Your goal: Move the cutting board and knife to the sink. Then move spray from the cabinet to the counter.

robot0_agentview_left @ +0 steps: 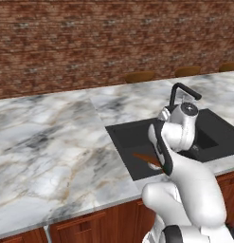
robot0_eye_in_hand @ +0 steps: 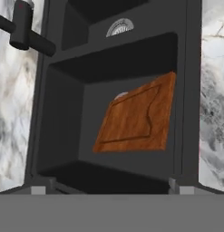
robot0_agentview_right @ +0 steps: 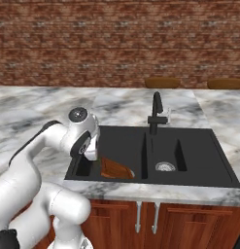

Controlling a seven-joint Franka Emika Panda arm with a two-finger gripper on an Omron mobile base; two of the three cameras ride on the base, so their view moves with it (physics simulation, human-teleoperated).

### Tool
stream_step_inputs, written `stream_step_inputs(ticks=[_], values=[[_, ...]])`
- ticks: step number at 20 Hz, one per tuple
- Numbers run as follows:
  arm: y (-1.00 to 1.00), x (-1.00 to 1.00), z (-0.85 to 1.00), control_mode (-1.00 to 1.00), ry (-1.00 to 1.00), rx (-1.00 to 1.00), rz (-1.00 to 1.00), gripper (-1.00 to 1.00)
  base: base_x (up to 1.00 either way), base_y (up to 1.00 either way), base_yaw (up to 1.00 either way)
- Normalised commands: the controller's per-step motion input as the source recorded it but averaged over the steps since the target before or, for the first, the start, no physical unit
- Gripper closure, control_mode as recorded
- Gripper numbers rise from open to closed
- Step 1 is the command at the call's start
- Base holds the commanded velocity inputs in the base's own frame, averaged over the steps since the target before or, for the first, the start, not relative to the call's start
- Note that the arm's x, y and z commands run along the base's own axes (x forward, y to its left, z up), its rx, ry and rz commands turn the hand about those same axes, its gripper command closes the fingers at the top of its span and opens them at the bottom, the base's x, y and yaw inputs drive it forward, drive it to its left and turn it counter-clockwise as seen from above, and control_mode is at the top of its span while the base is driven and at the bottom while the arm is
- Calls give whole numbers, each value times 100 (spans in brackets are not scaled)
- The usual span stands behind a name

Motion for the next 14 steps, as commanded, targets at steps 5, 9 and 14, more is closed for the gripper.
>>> stream_step_inputs(ticks=[5,9,14], values=[[0,-100,87,-100,3,-1,2,-100,0,0,0],[3,-100,64,-100,-3,0,31,-100,0,0,0],[23,-31,40,-100,-4,0,23,-100,0,0,0]])
